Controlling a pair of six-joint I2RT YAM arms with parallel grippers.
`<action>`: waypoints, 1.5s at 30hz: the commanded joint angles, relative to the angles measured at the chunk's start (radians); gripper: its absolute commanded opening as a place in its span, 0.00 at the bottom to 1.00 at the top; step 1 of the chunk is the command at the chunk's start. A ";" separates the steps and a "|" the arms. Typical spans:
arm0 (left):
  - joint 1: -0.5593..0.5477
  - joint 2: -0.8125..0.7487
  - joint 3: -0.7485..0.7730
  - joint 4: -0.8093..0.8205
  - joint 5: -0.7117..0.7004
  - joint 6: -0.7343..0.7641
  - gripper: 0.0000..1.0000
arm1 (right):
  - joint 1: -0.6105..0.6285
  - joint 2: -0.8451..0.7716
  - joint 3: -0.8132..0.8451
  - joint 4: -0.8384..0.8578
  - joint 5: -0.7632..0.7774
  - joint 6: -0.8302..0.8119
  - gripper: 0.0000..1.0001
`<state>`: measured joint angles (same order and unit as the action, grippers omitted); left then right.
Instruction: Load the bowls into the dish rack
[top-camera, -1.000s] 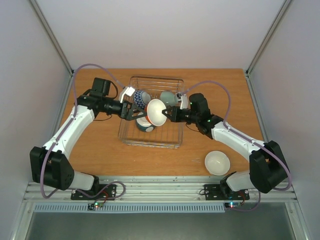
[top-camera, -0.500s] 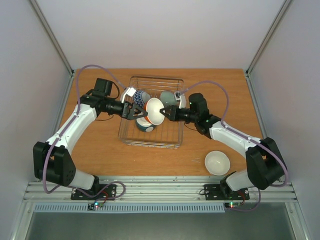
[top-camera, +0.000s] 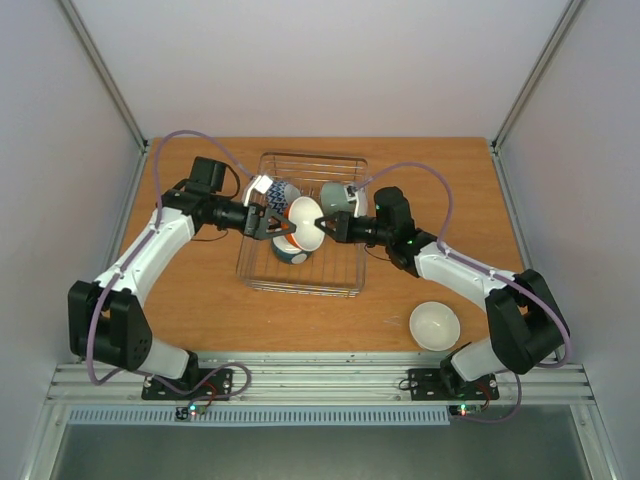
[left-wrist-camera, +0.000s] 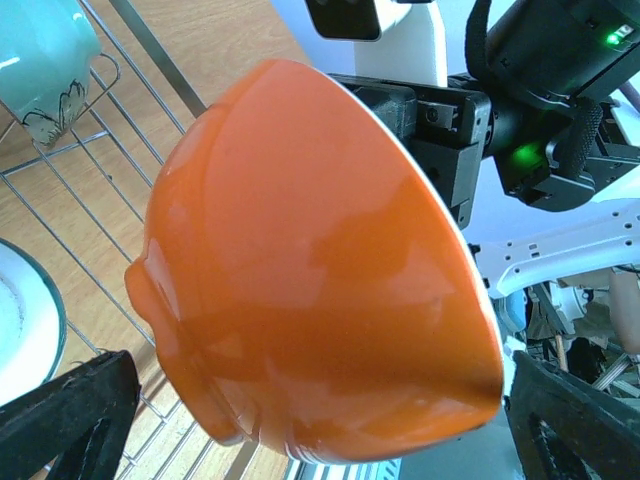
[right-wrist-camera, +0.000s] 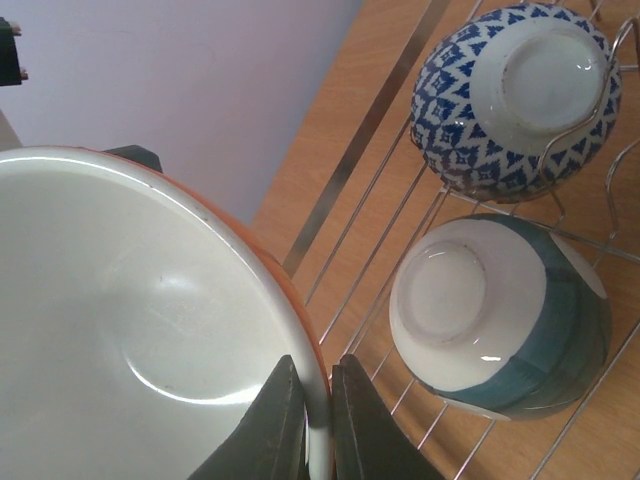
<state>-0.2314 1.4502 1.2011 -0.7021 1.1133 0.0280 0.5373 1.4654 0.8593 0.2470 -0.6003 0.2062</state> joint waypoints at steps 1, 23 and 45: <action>-0.009 0.018 -0.013 0.036 0.034 -0.003 0.99 | 0.012 0.013 0.010 0.072 -0.021 0.017 0.01; -0.048 0.056 0.019 -0.019 0.010 0.042 0.16 | 0.045 0.072 0.034 0.133 -0.040 0.041 0.01; -0.150 -0.017 0.039 -0.037 -0.310 0.101 0.00 | 0.047 -0.176 0.035 -0.280 0.290 -0.171 0.52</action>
<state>-0.3473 1.4803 1.2053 -0.7429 0.9661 0.0856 0.5785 1.4044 0.8703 0.1181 -0.4751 0.1329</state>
